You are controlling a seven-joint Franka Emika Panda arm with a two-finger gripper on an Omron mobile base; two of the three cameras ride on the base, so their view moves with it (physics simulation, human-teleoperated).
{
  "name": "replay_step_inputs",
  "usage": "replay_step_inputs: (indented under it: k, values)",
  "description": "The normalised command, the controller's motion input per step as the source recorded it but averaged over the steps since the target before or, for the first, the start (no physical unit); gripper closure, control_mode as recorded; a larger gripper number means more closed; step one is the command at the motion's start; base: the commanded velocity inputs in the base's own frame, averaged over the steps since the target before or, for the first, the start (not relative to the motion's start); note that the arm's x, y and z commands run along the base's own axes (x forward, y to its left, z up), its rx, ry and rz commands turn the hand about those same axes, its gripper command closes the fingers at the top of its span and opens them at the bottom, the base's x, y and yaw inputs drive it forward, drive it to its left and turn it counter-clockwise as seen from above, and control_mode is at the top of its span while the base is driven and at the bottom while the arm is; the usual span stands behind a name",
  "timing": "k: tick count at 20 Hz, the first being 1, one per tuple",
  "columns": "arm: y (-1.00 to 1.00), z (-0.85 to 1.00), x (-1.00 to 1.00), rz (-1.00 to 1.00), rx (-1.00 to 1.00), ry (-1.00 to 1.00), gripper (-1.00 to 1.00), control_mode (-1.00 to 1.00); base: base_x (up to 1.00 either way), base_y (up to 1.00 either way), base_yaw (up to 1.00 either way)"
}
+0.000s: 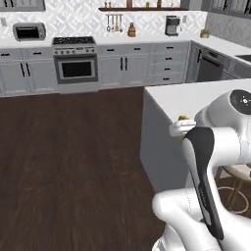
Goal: Start the toaster. Once the lever pops up, take the bread to the plate on the dining counter.
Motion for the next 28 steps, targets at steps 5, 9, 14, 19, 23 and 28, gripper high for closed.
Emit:
replay_step_inputs:
  k: [5, 9, 14, 19, 23, 28]
  values:
    - [0.00, 0.00, 0.00, 0.00, 0.00, 0.00, 1.00, 1.00, -0.47, -0.96, 0.16]
    - [0.00, 0.00, 0.00, 0.00, 0.00, 0.00, 1.00, 1.00, -0.06, -0.99, 0.00]
    - [0.00, 0.00, 0.00, 0.00, 0.00, 0.00, 1.00, 1.00, 0.00, -0.98, -0.07]
    - [0.00, 0.00, 0.00, 0.00, 0.00, 0.00, 1.00, 1.00, 0.06, -0.67, 0.01]
    - [0.00, 0.00, 0.00, 0.00, 0.00, 0.00, 1.00, 1.00, 0.03, -0.49, 0.00]
    - [0.00, 0.00, 0.00, 0.00, 0.00, 0.00, 1.00, 1.00, 0.09, -0.32, 0.00]
